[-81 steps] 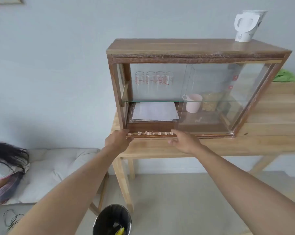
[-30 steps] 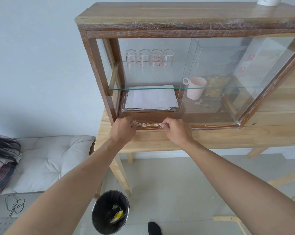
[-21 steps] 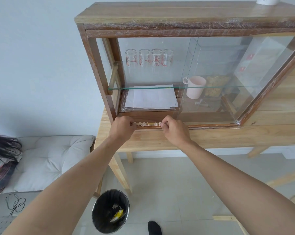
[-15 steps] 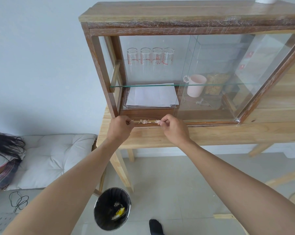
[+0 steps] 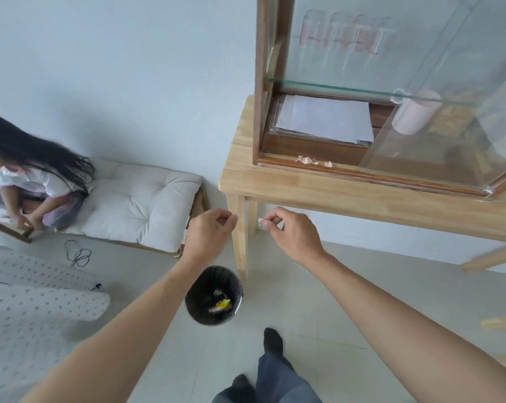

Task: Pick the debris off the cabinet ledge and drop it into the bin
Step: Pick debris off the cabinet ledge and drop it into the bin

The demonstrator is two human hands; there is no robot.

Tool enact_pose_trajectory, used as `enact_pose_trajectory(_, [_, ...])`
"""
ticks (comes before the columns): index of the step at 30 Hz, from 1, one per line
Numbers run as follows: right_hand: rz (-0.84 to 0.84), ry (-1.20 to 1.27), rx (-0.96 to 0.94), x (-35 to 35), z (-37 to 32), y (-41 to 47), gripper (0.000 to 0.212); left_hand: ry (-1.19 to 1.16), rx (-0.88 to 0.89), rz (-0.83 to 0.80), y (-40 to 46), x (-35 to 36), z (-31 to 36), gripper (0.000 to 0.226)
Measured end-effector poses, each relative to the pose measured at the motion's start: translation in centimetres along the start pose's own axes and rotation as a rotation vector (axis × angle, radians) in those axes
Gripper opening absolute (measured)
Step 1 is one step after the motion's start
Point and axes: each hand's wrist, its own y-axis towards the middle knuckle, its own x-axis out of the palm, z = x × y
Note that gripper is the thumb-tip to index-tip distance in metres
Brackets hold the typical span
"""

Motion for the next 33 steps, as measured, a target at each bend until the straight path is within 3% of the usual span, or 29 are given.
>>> enact_pose_trajectory(5, [-0.200, -0.067, 0.023, 9.2, 2.9, -0.3, 0.012, 0.025, -0.193, -0.004, -3.3, 1.5, -9.7, 0.027])
enact_pose_trajectory(15, [-0.517, -0.192, 0.015, 28.8, 11.3, 2.7, 0.013, 0.058, -0.516, -0.013, -5.3, 9.9, -28.7, 0.018])
enact_pose_trajectory(19, [-0.644, -0.196, 0.056, 34.1, 13.9, 3.2, 0.040, 0.078, -0.647, -0.209, -4.7, 12.4, -33.9, 0.055])
enact_pose_trajectory(21, [-0.674, -0.195, 0.071, 35.0, 14.5, 3.2, 0.048, 0.085, -0.692, -0.259, -4.7, 12.7, -34.9, 0.066])
enact_pose_trajectory(26, [-0.657, -0.175, 0.106, 33.9, 13.2, 2.8, 0.049, 0.110, -0.692, -0.245, -5.4, 10.5, -33.2, 0.066])
enact_pose_trajectory(33, [-0.518, -0.081, 0.115, 26.1, 6.5, 1.7, 0.045, 0.132, -0.583, -0.171, -5.4, 2.5, -24.6, 0.059])
